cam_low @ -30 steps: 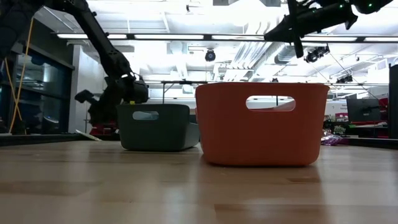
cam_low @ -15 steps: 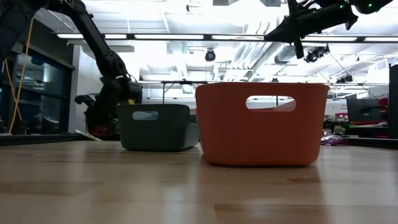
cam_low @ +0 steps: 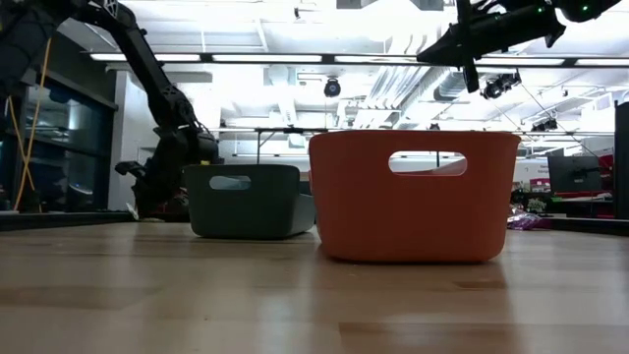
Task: Sort candy
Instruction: Put the green gummy into the green bin
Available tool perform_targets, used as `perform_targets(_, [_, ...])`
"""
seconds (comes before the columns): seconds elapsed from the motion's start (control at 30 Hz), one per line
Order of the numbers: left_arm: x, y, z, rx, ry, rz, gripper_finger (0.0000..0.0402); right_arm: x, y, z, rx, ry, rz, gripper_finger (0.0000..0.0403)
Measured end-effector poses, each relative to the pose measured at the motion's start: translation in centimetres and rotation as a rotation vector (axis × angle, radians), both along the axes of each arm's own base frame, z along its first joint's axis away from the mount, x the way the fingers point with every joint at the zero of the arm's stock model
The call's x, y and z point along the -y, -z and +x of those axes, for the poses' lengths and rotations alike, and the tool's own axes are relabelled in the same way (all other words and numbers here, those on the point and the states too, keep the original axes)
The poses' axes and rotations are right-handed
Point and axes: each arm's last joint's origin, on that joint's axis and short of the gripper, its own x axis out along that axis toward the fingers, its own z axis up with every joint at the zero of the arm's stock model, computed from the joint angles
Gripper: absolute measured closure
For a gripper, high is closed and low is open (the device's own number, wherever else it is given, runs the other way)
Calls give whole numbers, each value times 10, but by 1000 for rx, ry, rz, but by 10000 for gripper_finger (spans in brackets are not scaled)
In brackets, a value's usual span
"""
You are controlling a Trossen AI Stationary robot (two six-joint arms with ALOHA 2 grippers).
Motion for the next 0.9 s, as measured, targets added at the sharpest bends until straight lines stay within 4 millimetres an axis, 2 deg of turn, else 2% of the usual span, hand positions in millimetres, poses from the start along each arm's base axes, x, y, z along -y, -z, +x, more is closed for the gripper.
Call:
perform_targets(0.13, [4,-5,13,72,39,-59,401,0,0,0,1,-1,-2,403])
perform_targets(0.5, [31,-8,49,97,172,-174,401,0,-4,0,27,-12,-29,403])
perform_targets(0.7, [55,-7,68,107,259,-287,401,0,-6,1,44,-18,-50,403])
perform_targets(0.9, [92,-8,88,63,346,-443,401,0,-8,1,56,-19,-63,403])
